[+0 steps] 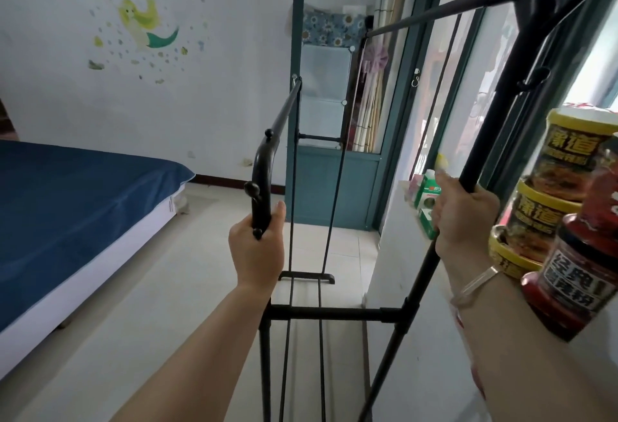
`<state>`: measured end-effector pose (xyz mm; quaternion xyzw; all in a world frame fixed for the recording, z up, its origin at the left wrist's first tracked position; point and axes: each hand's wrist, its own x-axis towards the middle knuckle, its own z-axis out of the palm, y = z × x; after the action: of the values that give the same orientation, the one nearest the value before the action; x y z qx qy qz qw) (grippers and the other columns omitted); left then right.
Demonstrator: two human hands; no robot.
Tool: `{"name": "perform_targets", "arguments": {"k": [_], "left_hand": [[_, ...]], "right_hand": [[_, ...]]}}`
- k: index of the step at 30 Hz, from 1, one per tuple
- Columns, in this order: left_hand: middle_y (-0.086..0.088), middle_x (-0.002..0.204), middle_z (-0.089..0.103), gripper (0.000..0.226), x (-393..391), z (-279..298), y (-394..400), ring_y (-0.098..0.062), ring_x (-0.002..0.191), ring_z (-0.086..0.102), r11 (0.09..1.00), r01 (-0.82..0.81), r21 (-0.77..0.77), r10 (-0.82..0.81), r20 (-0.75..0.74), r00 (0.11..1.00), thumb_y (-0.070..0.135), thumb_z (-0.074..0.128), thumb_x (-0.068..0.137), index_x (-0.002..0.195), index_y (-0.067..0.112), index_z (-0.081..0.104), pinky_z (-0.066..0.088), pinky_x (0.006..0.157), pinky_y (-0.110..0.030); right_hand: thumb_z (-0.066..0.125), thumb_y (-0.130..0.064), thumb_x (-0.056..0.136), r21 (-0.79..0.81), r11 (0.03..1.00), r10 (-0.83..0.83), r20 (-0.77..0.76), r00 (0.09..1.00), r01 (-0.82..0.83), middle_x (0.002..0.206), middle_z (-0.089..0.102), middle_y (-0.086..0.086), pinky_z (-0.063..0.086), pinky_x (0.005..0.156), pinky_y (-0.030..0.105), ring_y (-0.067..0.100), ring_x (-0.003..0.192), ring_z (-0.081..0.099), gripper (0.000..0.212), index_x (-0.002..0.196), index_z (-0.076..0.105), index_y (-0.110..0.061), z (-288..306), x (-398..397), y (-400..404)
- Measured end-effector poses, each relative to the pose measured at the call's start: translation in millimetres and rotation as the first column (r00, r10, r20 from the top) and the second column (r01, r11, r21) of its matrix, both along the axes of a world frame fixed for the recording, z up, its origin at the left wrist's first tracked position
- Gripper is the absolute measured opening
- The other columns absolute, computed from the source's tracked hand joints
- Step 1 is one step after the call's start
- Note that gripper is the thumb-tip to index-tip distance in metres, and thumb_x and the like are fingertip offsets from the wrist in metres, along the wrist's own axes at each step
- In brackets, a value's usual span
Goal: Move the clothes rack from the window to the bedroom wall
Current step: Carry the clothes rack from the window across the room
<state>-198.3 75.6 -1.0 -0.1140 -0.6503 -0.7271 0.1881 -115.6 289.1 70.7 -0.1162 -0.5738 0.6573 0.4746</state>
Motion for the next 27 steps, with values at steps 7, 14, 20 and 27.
{"name": "perform_targets", "arguments": {"k": [7,14,20,27], "left_hand": [[0.011,0.034,0.032,0.056,-58.6,-2.9,-9.7,-0.005,0.035,0.029,0.999,-0.035,0.016,0.036,-0.037,0.999,0.028,0.064,0.088,0.038,0.027,0.04,0.028,0.04,-0.014],[0.012,0.033,0.031,0.056,-111.5,-1.0,-19.1,-0.006,0.035,0.029,0.998,-0.052,0.019,0.052,-0.011,0.999,0.028,0.064,0.088,0.037,0.027,0.04,0.028,0.04,-0.013],[0.012,0.031,0.033,0.056,-146.8,-0.1,-17.2,-0.004,0.033,0.031,0.998,-0.069,0.016,0.069,-0.026,0.997,0.024,0.064,0.089,0.037,0.028,0.044,0.026,0.038,-0.009],[0.013,0.033,0.037,0.05,-184.6,2.9,3.7,-0.004,0.035,0.036,0.994,-0.104,0.017,0.105,-0.055,0.993,0.024,0.063,0.089,0.041,0.033,0.049,0.03,0.04,-0.009]], "right_hand": [[0.066,-0.021,0.087,-0.027,1.0,0.016,0.065,0.998,-0.015,0.039,0.035,-0.008,0.025,0.035,0.023,0.011,0.034,0.031,0.033,0.059,0.047,-0.019,-0.5,-60.5,-4.1],[0.065,-0.021,0.085,-0.001,0.999,0.051,0.067,0.996,-0.051,0.036,0.032,-0.009,0.022,0.035,0.022,0.011,0.031,0.027,0.044,0.051,0.037,-0.022,-1.7,-120.7,-9.0],[0.066,-0.018,0.085,-0.03,0.998,0.063,0.02,0.998,-0.063,0.036,0.03,-0.012,0.021,0.033,0.019,0.008,0.03,0.025,0.041,0.055,0.038,-0.021,-2.3,-162.0,-7.7],[0.067,-0.02,0.082,-0.065,0.994,0.093,0.013,0.996,-0.092,0.037,0.028,-0.012,0.018,0.034,0.018,0.007,0.031,0.022,0.051,0.044,0.034,-0.027,0.8,-208.0,12.2]]}}
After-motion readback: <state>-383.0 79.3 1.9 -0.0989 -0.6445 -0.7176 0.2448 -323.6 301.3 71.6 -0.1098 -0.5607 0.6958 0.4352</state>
